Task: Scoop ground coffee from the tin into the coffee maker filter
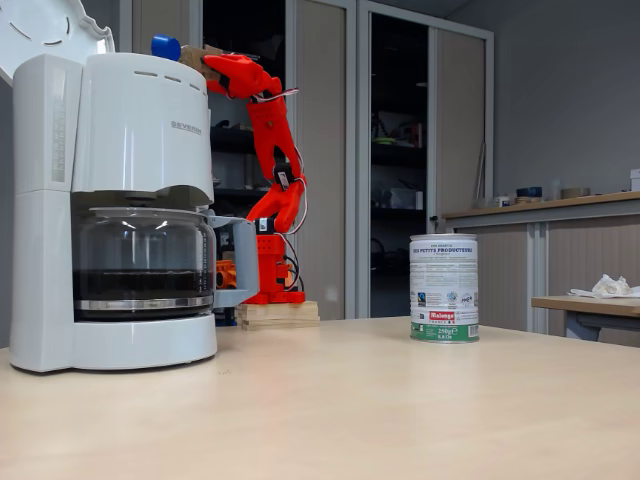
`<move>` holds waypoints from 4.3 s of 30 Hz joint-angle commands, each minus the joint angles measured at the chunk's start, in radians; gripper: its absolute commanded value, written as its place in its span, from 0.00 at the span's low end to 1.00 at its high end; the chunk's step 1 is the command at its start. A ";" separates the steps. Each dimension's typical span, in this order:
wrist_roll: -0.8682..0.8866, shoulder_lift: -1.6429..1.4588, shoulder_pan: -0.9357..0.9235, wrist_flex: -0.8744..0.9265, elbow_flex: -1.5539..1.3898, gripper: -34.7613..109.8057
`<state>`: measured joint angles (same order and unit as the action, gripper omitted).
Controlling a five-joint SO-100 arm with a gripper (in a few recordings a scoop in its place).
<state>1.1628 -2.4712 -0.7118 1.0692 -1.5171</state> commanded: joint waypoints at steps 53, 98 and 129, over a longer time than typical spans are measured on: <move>-1.095 -0.571 1.388 0.080 -0.848 0.24; -0.979 0.074 1.465 -0.436 -0.887 0.24; -0.853 0.210 1.476 -0.327 -0.770 0.39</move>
<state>0.2915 -2.2565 0.7470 0.7148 -2.3270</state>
